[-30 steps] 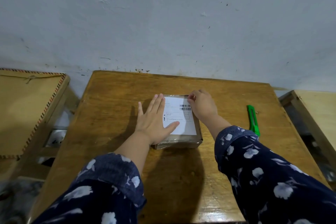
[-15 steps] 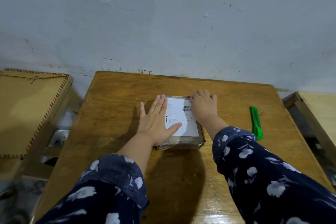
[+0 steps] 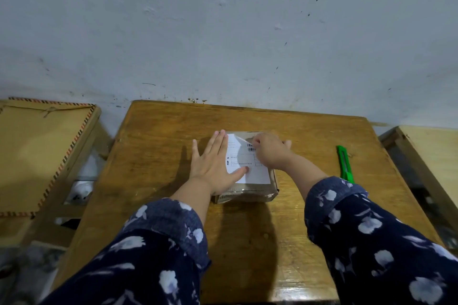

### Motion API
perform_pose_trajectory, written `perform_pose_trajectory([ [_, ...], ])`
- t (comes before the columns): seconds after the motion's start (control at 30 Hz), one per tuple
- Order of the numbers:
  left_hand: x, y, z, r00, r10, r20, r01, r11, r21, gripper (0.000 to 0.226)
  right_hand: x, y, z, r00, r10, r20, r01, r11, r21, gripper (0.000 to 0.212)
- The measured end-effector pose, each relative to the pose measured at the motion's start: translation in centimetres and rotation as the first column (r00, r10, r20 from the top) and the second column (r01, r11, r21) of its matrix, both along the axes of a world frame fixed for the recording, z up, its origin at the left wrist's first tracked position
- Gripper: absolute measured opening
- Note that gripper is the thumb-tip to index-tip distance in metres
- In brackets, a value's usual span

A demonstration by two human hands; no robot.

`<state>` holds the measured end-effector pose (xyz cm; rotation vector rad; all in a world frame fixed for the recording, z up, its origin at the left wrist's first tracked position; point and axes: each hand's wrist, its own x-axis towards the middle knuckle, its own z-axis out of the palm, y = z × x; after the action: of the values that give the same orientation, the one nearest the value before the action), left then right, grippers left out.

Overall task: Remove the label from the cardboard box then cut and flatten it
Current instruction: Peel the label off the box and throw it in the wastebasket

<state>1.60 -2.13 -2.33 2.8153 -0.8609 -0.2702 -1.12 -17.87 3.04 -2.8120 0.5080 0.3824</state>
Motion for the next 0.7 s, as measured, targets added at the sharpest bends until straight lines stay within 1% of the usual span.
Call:
perform_pose_trajectory([
  [0.03, 0.0, 0.0, 0.0, 1.0, -0.002, -0.001, 0.002, 1.0, 0.001, 0.102, -0.2, -0.1, 0.4, 1.0, 0.004, -0.028, -0.004, 1.0, 0.023, 0.031],
  [0.1, 0.0, 0.0, 0.0, 1.0, -0.005, 0.001, 0.005, 1.0, 0.003, 0.102, -0.5, -0.6, 0.6, 0.998, -0.007, -0.055, 0.015, 0.99, 0.141, 0.03],
  [0.17, 0.1, 0.1, -0.1, 1.0, -0.006, 0.0, 0.006, 1.0, -0.002, 0.103, -0.5, -0.9, 0.7, 0.998, -0.03, -0.053, 0.044, 0.961, 0.274, 0.031],
  [0.23, 0.1, 0.1, -0.3, 1.0, -0.004, -0.018, 0.004, 0.999, -0.036, 0.103, -0.2, -0.9, 0.8, 0.996, -0.082, -0.024, 0.085, 0.933, 0.349, 0.032],
  [0.27, 0.1, 0.1, -0.4, 0.999, -0.002, -0.032, 0.0, 0.998, -0.063, 0.102, 0.0, -1.0, 0.7, 0.992, -0.125, 0.005, 0.116, 0.935, 0.335, 0.031],
  [0.37, 0.0, 0.2, -0.5, 0.999, 0.004, -0.05, -0.01, 0.993, -0.118, 0.1, 0.4, -1.2, 0.7, 0.976, -0.186, 0.111, 0.163, 0.968, 0.19, 0.019],
  [0.4, 0.0, 0.2, -0.5, 0.999, 0.004, -0.045, -0.009, 0.994, -0.111, 0.101, 0.5, -1.2, 0.5, 0.971, -0.196, 0.137, 0.168, 0.967, 0.194, 0.017],
  [0.47, 0.1, 0.1, -0.4, 1.0, 0.003, -0.022, -0.005, 0.997, -0.08, 0.102, 0.4, -1.1, 0.2, 0.962, -0.204, 0.18, 0.154, 0.954, 0.257, 0.019],
  [0.53, 0.0, 0.0, -0.1, 1.0, 0.007, 0.026, -0.006, 0.998, -0.061, 0.102, 0.2, -1.1, 0.2, 0.965, -0.15, 0.215, 0.091, 0.962, 0.259, 0.021],
  [0.6, -0.3, -0.1, 0.3, 0.996, 0.027, 0.085, -0.021, 0.997, -0.075, 0.096, -0.1, -1.0, 0.1, 0.969, -0.033, 0.246, -0.009, 0.986, 0.168, 0.022],
  [0.67, -1.0, -0.2, 0.8, 0.994, 0.063, 0.089, -0.053, 0.992, -0.113, 0.091, -0.4, -1.1, -0.2, 0.956, 0.059, 0.288, -0.083, 0.994, 0.074, 0.023],
  [0.7, -1.5, -0.2, 0.9, 0.994, 0.083, 0.077, -0.073, 0.989, -0.129, 0.092, -0.4, -1.1, -0.3, 0.947, 0.087, 0.311, -0.105, 0.993, 0.044, 0.021],
])
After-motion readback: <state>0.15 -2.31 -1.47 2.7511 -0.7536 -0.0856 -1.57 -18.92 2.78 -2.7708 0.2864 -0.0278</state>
